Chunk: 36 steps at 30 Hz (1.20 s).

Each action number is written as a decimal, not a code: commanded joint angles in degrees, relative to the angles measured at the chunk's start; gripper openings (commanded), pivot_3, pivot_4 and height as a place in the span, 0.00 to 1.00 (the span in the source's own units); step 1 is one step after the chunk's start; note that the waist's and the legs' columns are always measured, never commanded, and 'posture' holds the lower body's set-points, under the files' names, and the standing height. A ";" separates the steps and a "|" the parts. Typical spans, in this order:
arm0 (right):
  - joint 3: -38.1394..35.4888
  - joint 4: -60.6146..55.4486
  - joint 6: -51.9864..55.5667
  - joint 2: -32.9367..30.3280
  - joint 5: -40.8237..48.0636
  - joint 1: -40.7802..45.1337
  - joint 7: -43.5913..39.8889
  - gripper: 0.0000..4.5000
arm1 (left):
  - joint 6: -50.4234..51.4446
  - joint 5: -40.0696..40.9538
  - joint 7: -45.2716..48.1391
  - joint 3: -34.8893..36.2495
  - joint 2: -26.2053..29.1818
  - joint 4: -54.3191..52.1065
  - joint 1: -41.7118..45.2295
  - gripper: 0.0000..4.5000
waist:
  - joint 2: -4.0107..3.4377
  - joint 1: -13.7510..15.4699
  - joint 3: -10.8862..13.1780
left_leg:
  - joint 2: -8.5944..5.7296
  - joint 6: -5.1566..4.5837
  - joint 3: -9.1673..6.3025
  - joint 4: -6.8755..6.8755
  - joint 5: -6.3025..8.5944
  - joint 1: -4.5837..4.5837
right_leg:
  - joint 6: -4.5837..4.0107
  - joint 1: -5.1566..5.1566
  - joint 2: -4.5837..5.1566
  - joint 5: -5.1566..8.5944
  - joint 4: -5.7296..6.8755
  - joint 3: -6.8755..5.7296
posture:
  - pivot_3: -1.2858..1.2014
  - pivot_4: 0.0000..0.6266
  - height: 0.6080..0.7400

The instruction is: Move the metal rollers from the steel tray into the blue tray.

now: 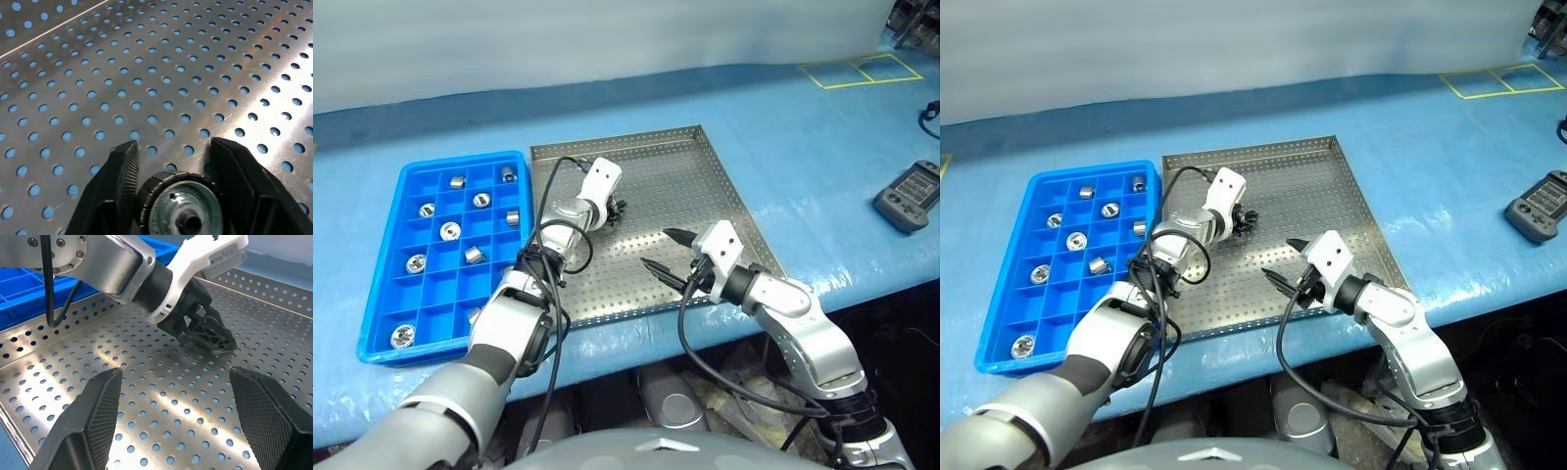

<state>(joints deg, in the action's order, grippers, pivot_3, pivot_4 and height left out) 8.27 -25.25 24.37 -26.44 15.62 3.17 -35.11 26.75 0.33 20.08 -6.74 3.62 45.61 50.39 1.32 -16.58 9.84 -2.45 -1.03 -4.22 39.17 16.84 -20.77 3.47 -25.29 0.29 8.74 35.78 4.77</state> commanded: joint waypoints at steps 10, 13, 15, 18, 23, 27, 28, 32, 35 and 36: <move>0.09 -0.87 0.06 -0.03 0.16 1.22 -0.23 0.81 | 1.14 0.09 0.67 0.18 0.96 -8.99 -2.24 0.44 | 0.00 0.01 0.00 | 0.01 0.00 0.00 -0.01 0.00 -0.01 | 0.01 -0.04 0.00 -0.01 0.00 0.02 | 0.40 0.24 1.00; 0.14 -0.82 -0.01 0.00 0.22 1.18 -0.28 0.81 | 3.39 0.70 1.78 0.19 2.01 -16.21 -4.25 0.44 | 0.00 0.15 0.00 | 0.02 0.00 0.04 -0.01 0.00 -0.06 | 0.01 -0.12 -0.01 -0.01 0.03 0.08 | 0.40 0.24 1.00; 0.33 -0.57 -0.10 0.05 0.21 1.25 -0.41 0.81 | 6.22 1.25 2.65 0.63 3.75 -23.52 -6.22 0.44 | 0.00 0.20 0.00 | 0.02 0.00 0.05 -0.01 0.00 -0.06 | 0.02 -0.12 0.00 -0.01 0.03 0.09 | 0.40 0.24 1.00; 0.74 -0.16 -0.20 0.17 0.26 1.50 -0.77 0.81 | 10.84 2.18 3.61 1.64 7.12 -35.34 -9.50 0.44 | -0.03 0.07 0.02 | 0.04 -0.03 0.10 -0.03 0.02 -0.04 | 0.02 -0.15 -0.01 -0.02 0.04 0.18 | 0.41 0.24 1.00; 1.45 0.65 -0.53 0.37 0.46 2.29 -1.72 0.81 | 20.85 2.90 4.57 4.09 15.91 -56.29 -17.91 0.44 | -0.05 0.42 0.01 | 0.06 -0.02 0.12 -0.02 0.02 0.01 | 0.01 -0.15 -0.03 -0.02 0.10 0.22 | 0.43 0.24 1.00; 2.39 1.51 -0.71 0.56 0.96 2.87 -3.18 0.81 | 29.11 2.00 1.98 11.37 22.47 -71.00 -27.56 0.44 | -0.06 1.52 0.03 | 0.08 -0.01 0.12 -0.04 0.02 0.05 | 0.00 -0.18 0.00 -0.02 0.12 0.23 | 0.44 0.24 1.00; 2.60 1.66 -0.75 0.57 1.06 3.00 -3.58 0.81 | 30.68 1.70 1.29 13.05 23.39 -73.36 -29.54 0.44 | -0.06 2.00 0.03 | 0.09 -0.01 0.12 -0.03 0.02 0.05 | 0.00 -0.18 -0.01 -0.02 0.12 0.24 | 0.45 0.24 1.00; 3.40 2.95 -0.95 0.46 1.27 4.27 -5.50 0.81 | 35.84 1.27 -1.29 20.25 24.80 -82.22 -37.21 0.44 | -0.05 4.20 0.03 | 0.07 -0.02 0.11 -0.02 0.02 0.04 | -0.01 -0.17 0.00 -0.02 0.07 0.20 | 0.47 0.24 1.00; 3.98 3.93 -1.05 0.52 1.31 5.37 -6.83 0.81 | 37.78 2.02 -2.38 22.15 24.23 -86.13 -39.89 0.44 | -0.01 6.85 0.05 | 0.06 -0.01 0.06 0.00 0.02 0.03 | -0.02 -0.16 0.01 -0.02 0.06 0.13 | 0.48 0.24 1.00; 4.25 4.25 -1.07 0.56 1.27 5.86 -7.25 0.81 | 38.39 2.23 -2.84 22.53 23.78 -87.29 -40.69 0.44 | -0.01 7.73 0.05 | 0.05 -0.01 0.03 0.02 0.01 0.02 | -0.02 -0.15 0.03 -0.02 0.06 0.08 | 0.49 0.24 1.00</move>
<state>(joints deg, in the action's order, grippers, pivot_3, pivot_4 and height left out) 12.54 -20.26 24.29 -26.19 16.13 7.93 -41.46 64.41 2.41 18.10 14.32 27.60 -37.40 9.68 1.31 -8.85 9.89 -2.41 -1.03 -4.23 39.19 16.85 -20.75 3.43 -25.42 0.34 8.72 35.84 4.80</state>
